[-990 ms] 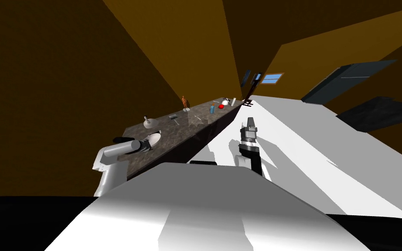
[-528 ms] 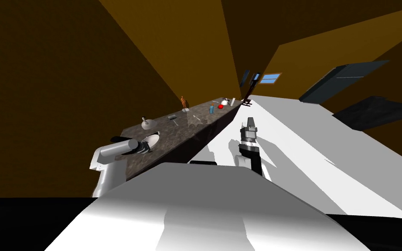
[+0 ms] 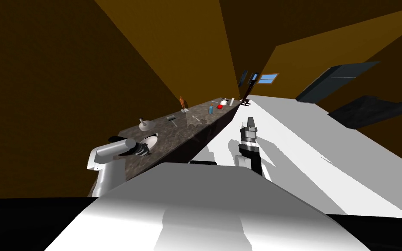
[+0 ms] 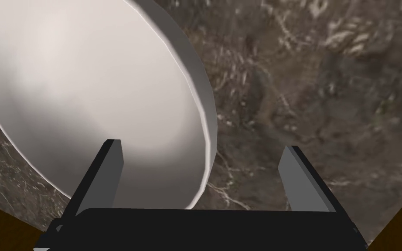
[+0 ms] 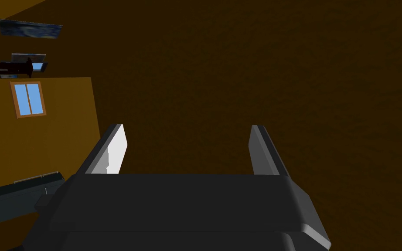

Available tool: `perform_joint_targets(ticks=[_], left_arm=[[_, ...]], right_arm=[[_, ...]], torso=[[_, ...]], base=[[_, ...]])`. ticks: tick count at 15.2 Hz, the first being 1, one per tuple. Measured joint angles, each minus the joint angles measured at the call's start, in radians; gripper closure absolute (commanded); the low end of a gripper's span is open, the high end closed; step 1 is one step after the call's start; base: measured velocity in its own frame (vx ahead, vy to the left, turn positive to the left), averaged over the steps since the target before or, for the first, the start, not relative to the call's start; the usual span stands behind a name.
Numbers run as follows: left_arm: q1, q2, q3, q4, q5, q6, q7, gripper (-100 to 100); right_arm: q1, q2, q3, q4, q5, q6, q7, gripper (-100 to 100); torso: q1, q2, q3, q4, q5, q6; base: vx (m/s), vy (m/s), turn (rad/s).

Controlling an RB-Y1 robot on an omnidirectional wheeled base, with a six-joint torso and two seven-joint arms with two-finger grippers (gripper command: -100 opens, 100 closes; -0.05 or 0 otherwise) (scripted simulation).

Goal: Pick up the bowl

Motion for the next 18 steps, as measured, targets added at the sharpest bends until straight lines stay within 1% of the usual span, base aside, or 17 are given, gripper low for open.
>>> perform_joint_targets(ticks=[1,2,3,4,5,6,7,8,9,10,11,12,14,16,18], left_arm=[[-0.001,0.000,0.001,0.001,0.001,0.005,0.000,-100],[-0.018,0.005,0.017,0.021,-0.010,0.001,-0.013,-100],[-0.033,0.009,0.035,0.045,-0.021,-0.004,-0.032,-100],[-0.037,0.009,0.047,0.058,-0.026,-0.008,-0.051,-100],[-0.055,0.011,0.063,0.083,-0.040,-0.019,-0.072,-100],[-0.067,0.015,0.087,0.101,-0.048,-0.021,-0.092,-100],[-0.072,0.016,0.103,0.115,-0.052,-0.022,-0.113,-100],[-0.077,0.018,0.110,0.127,-0.055,-0.023,-0.131,-100],[-0.099,0.028,0.127,0.152,-0.066,-0.026,-0.150,-100],[-0.113,0.034,0.149,0.173,-0.074,-0.027,-0.171,-100],[-0.117,0.032,0.162,0.188,-0.079,-0.031,-0.192,-100],[-0.119,0.031,0.168,0.198,-0.083,-0.036,-0.209,-100],[-0.152,0.041,0.205,0.247,-0.104,-0.048,-0.250,-100],[-0.160,0.040,0.223,0.266,-0.113,-0.052,-0.286,-100],[-0.190,0.049,0.262,0.308,-0.133,-0.059,-0.325,-100]], right_arm=[[0.000,0.000,0.000,0.000,0.000,0.000,0.000,0],[0.000,0.000,0.000,0.000,0.000,0.000,0.000,0],[0.000,0.000,0.000,0.000,0.000,0.000,0.000,0],[0.000,0.000,0.000,0.000,0.000,0.000,0.000,0],[0.000,0.000,0.000,0.000,0.000,0.000,0.000,0],[0.000,0.000,0.000,0.000,0.000,0.000,0.000,0],[0.000,0.000,0.000,0.000,0.000,0.000,0.000,0],[0.000,0.000,0.000,0.000,0.000,0.000,0.000,0],[0.000,0.000,0.000,0.000,0.000,0.000,0.000,0],[0.000,0.000,0.000,0.000,0.000,0.000,0.000,0],[0.000,0.000,0.000,0.000,0.000,0.000,0.000,0],[0.000,0.000,0.000,0.000,0.000,0.000,0.000,0],[0.000,0.000,0.000,0.000,0.000,0.000,0.000,0],[0.000,0.000,0.000,0.000,0.000,0.000,0.000,0],[0.000,0.000,0.000,0.000,0.000,0.000,0.000,0]], torso=[[0.000,0.001,0.000,0.000,0.000,0.000],[-0.001,0.000,0.000,0.000,0.000,0.000],[-0.003,0.000,0.000,0.000,-0.001,0.000],[-0.004,0.000,0.000,0.000,-0.001,0.000],[-0.005,-0.001,0.000,0.000,-0.001,0.000],[-0.006,-0.001,-0.001,0.000,-0.001,0.000],[-0.006,-0.001,-0.001,0.000,-0.001,0.000],[-0.004,0.000,0.000,0.000,-0.001,0.000],[-0.004,0.000,0.000,0.000,-0.001,0.000],[-0.005,0.000,0.000,0.000,-0.001,0.000],[-0.004,0.000,0.000,0.000,-0.001,0.000],[-0.003,0.000,0.000,0.000,-0.001,0.000],[-0.004,0.000,0.000,0.000,-0.001,0.000],[-0.003,0.000,0.000,0.000,-0.001,0.000],[-0.004,-0.001,0.000,0.000,-0.001,0.000]], base=[[0.028,-0.032,0.040],[0.039,-0.062,0.048],[0.029,-0.056,0.024],[0.048,-0.085,0.044],[0.052,-0.096,0.045],[0.037,-0.065,0.025],[0.022,-0.035,0.006],[0.028,-0.050,0.035],[0.035,-0.068,0.040],[0.028,-0.051,0.024],[0.017,-0.027,0.006],[0.025,-0.047,0.033],[0.038,-0.054,0.034],[0.029,-0.041,0.022],[0.035,-0.057,0.034]])
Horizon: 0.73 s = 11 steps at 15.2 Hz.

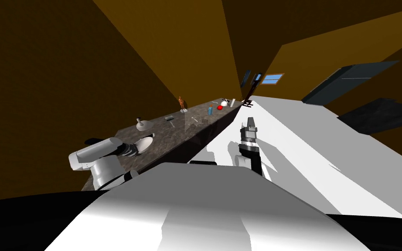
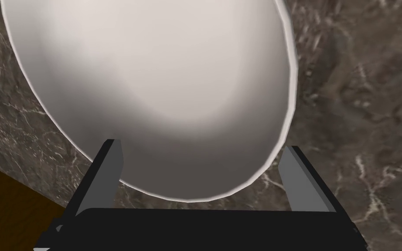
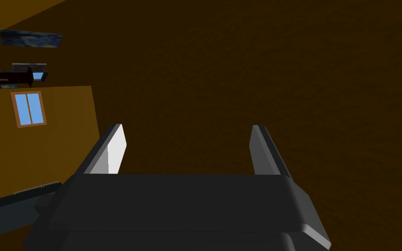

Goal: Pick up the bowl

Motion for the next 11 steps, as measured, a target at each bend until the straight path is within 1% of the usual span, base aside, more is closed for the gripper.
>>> perform_joint_targets(ticks=[1,2,4,5,6,8,9,10,11], left_arm=[[-0.007,0.001,0.012,0.016,-0.006,-0.003,-0.021,-100],[-0.010,0.001,0.018,0.023,-0.008,-0.004,-0.036,-100],[-0.037,0.006,0.058,0.063,-0.028,-0.016,-0.076,-100],[-0.045,0.010,0.071,0.080,-0.033,-0.018,-0.098,-100],[-0.049,0.011,0.076,0.091,-0.036,-0.019,-0.113,-100],[-0.080,0.018,0.114,0.135,-0.057,-0.031,-0.153,-100],[-0.087,0.021,0.127,0.152,-0.062,-0.035,-0.174,-100],[-0.090,0.021,0.133,0.162,-0.064,-0.036,-0.190,-100],[-0.106,0.026,0.151,0.181,-0.075,-0.040,-0.208,-100]], right_arm=[[0.000,0.000,0.000,0.000,0.000,0.000,0.000,0],[0.000,0.000,0.000,0.000,0.000,0.000,0.000,0],[0.000,0.000,0.000,0.000,0.000,0.000,0.000,0],[0.000,0.000,0.000,0.000,0.000,0.000,0.000,0],[0.000,0.000,0.000,0.000,0.000,0.000,0.000,0],[0.000,0.000,0.000,0.000,0.000,0.000,0.000,0],[0.000,0.000,0.000,0.000,0.000,0.000,0.000,0],[0.000,0.000,0.000,0.000,0.000,0.000,0.000,0],[0.000,0.000,0.000,0.000,0.000,0.000,0.000,0]], torso=[[0.000,0.000,0.000,0.000,0.000,0.000],[0.001,0.001,0.000,0.000,0.000,0.000],[0.000,0.000,0.000,0.000,0.000,0.000],[0.000,0.000,0.000,0.000,0.000,0.000],[0.001,0.001,0.000,0.000,0.000,0.000],[-0.001,0.000,0.000,0.000,0.000,0.000],[-0.001,0.000,0.000,0.000,0.000,0.000],[0.000,0.001,0.000,0.000,0.000,0.000],[0.000,0.001,0.000,0.000,0.000,0.000]], base=[[0.016,-0.038,0.002],[0.025,-0.055,0.027],[0.038,-0.060,0.038],[0.018,-0.038,0.008],[0.029,-0.054,0.032],[0.036,-0.070,0.035],[0.017,-0.035,0.005],[0.025,-0.047,0.030],[0.031,-0.064,0.046]])
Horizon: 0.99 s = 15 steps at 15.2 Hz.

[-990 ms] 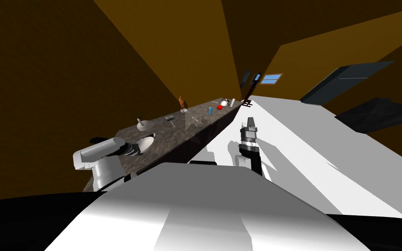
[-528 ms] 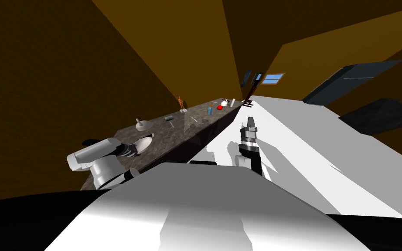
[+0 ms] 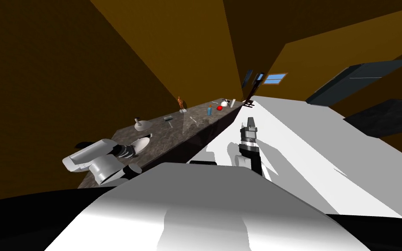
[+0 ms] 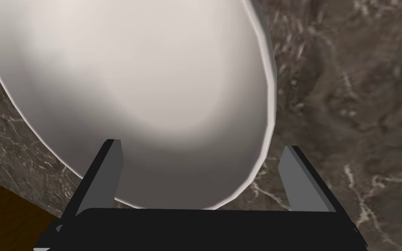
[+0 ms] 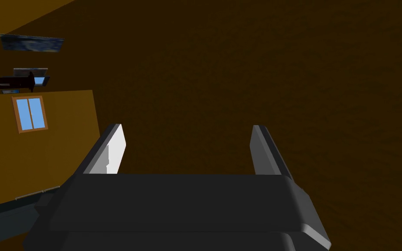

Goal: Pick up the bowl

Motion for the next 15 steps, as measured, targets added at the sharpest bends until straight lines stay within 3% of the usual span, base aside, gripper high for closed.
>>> perform_joint_targets(ticks=[11,12,15], left_arm=[[-0.105,0.028,0.153,0.186,-0.075,-0.038,-0.209,-100],[-0.106,0.027,0.154,0.186,-0.075,-0.038,-0.214,100],[-0.105,0.027,0.153,0.187,-0.075,-0.037,-0.214,100]], right_arm=[[0.000,0.000,0.000,0.000,0.000,0.000,0.000,0],[0.000,0.000,0.000,0.000,0.000,0.000,0.000,0],[0.000,0.000,0.000,0.000,0.000,0.000,0.000,0]], torso=[[0.000,0.000,0.000,0.000,0.000,0.000],[0.001,0.001,0.000,0.000,0.000,0.000],[0.003,0.002,0.001,0.001,0.001,0.000]], base=[[0.024,-0.047,0.022],[0.003,-0.008,0.001],[0.000,0.000,0.000]])
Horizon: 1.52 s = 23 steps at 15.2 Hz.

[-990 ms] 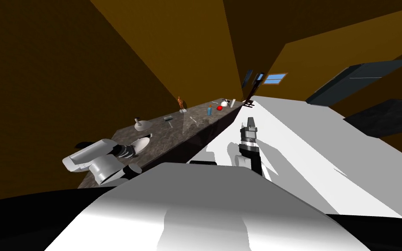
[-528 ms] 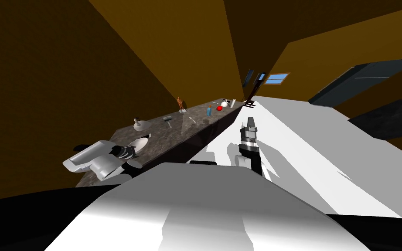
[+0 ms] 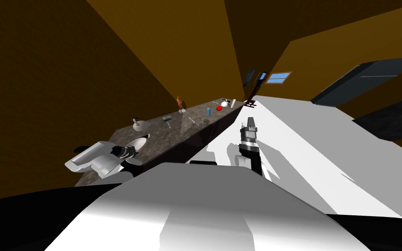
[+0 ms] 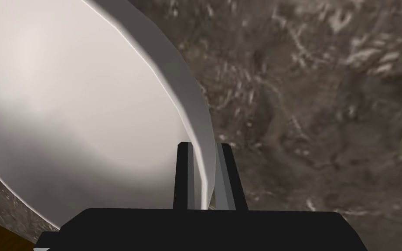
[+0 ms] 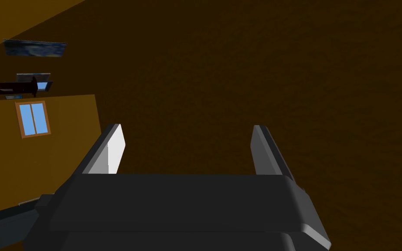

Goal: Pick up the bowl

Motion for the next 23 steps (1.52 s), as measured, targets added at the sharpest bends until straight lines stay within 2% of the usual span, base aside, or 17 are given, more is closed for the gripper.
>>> perform_joint_targets(ticks=[2,3,7,9,11,13,19,21,23], left_arm=[[0.000,0.000,0.000,0.000,0.000,0.000,0.000,100],[0.014,-0.004,-0.017,-0.017,0.010,0.004,0.013,100],[0.064,-0.019,-0.086,-0.094,0.046,0.023,0.091,100],[0.075,-0.020,-0.106,-0.122,0.053,0.027,0.128,100],[0.107,-0.028,-0.144,-0.166,0.075,0.037,0.167,100],[0.118,-0.031,-0.162,-0.194,0.083,0.042,0.202,100],[0.185,-0.045,-0.259,-0.298,0.131,0.064,0.318,100],[0.197,-0.051,-0.277,-0.330,0.139,0.071,0.356,100],[0.225,-0.058,-0.317,-0.371,0.159,0.080,0.396,100]], right_arm=[[0.000,0.000,0.000,0.000,0.000,0.000,0.000,0],[0.000,0.000,0.000,0.000,0.000,0.000,0.000,0],[0.000,0.000,0.000,0.000,0.000,0.000,0.000,0],[0.000,0.000,0.000,0.000,0.000,0.000,0.000,0],[0.000,0.000,0.000,0.000,0.000,0.000,0.000,0],[0.000,0.000,0.000,0.000,0.000,0.000,0.000,0],[0.000,0.000,0.000,0.000,0.000,0.000,0.000,0],[0.000,0.000,0.000,0.000,0.000,0.000,0.000,0],[0.000,0.000,0.000,0.000,0.000,0.000,0.000,0]], torso=[[0.000,0.000,0.000,0.000,0.000,0.000],[0.002,0.001,0.001,0.000,0.000,0.000],[0.006,0.004,0.002,0.001,-0.001,0.000],[0.003,0.003,0.002,0.001,-0.001,0.000],[0.002,0.004,0.003,0.001,-0.002,0.000],[0.001,0.003,0.002,0.002,-0.003,0.000],[0.001,0.005,0.004,0.003,-0.003,0.000],[-0.001,0.005,0.004,0.003,-0.004,0.000],[0.000,0.005,0.004,0.003,-0.004,0.001]], base=[[-0.007,0.019,-0.024],[-0.037,0.074,-0.062],[-0.043,0.087,-0.035],[-0.028,0.040,-0.017],[-0.034,0.059,-0.033],[-0.018,0.042,-0.021],[-0.030,0.054,-0.028],[-0.023,0.039,-0.026],[-0.029,0.059,-0.032]])
